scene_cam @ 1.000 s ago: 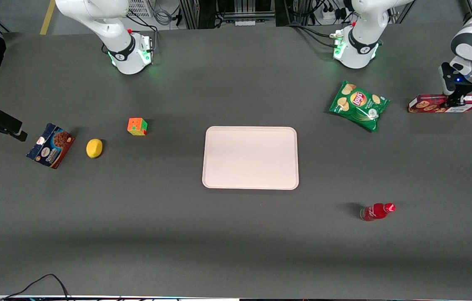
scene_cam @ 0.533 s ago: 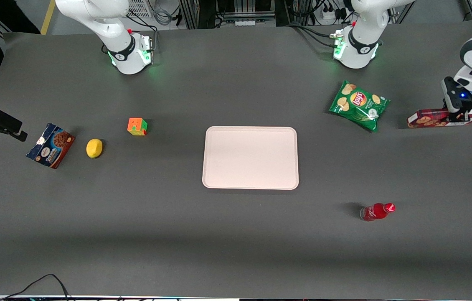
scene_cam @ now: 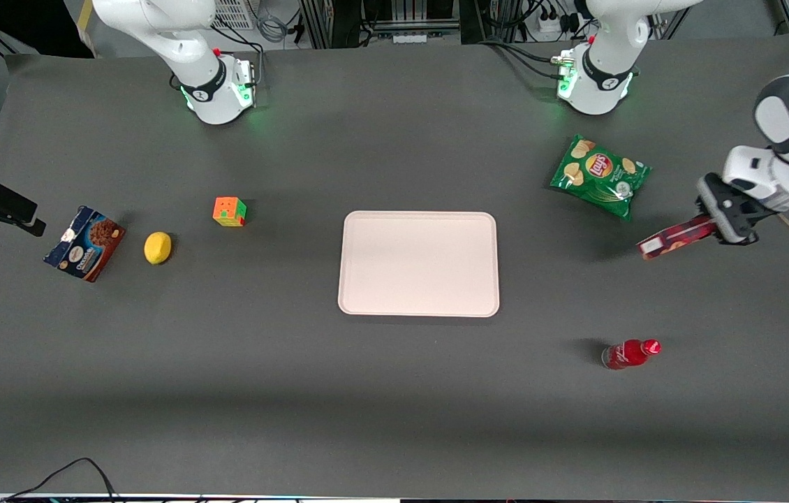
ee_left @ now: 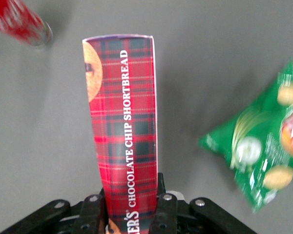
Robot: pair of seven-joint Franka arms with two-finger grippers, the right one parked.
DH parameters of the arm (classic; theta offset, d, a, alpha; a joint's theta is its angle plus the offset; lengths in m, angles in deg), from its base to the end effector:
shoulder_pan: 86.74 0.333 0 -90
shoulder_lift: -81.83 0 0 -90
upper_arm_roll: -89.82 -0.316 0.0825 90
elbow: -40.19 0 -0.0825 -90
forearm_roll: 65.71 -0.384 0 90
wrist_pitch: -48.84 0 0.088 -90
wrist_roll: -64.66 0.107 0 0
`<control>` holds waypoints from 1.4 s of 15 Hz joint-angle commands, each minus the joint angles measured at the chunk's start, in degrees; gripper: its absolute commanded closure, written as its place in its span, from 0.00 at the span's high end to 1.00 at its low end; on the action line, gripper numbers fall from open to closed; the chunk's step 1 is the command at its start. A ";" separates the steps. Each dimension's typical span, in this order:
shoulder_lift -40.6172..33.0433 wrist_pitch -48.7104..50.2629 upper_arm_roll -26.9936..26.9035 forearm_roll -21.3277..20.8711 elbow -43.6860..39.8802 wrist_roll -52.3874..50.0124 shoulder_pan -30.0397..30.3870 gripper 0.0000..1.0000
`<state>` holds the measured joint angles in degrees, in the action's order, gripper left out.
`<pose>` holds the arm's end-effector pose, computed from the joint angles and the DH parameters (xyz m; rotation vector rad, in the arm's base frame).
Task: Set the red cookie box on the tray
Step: 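Carry the held box with the left gripper over the white tray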
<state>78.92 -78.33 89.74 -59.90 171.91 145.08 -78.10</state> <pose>0.4970 0.0729 0.3671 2.5384 -1.7161 0.0548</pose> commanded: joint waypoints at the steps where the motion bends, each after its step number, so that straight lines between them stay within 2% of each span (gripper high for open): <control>1: -1.83 6.65 9.53 0.69 -5.58 -23.92 -1.17 0.18; 5: -1.57 9.22 21.14 0.69 -9.98 -54.24 -3.18 0.18; 7: 0.88 8.34 24.76 0.60 -12.09 -67.61 -5.55 0.18; 9: 6.84 7.46 25.21 0.25 -15.77 -77.21 -8.71 0.18; 12: 14.05 -0.51 25.21 -2.72 -17.11 -87.32 -13.11 0.19; 15: 21.52 -6.59 25.30 -13.43 -18.86 -100.95 -15.49 0.19; 16: 23.64 -6.60 25.30 -14.42 -20.17 -103.07 -15.84 0.19; 21: 28.22 -6.69 25.30 -13.90 -22.30 -109.23 -17.25 0.18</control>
<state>105.47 -85.98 115.71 -73.13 152.26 41.13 -93.38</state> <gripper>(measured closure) 0.656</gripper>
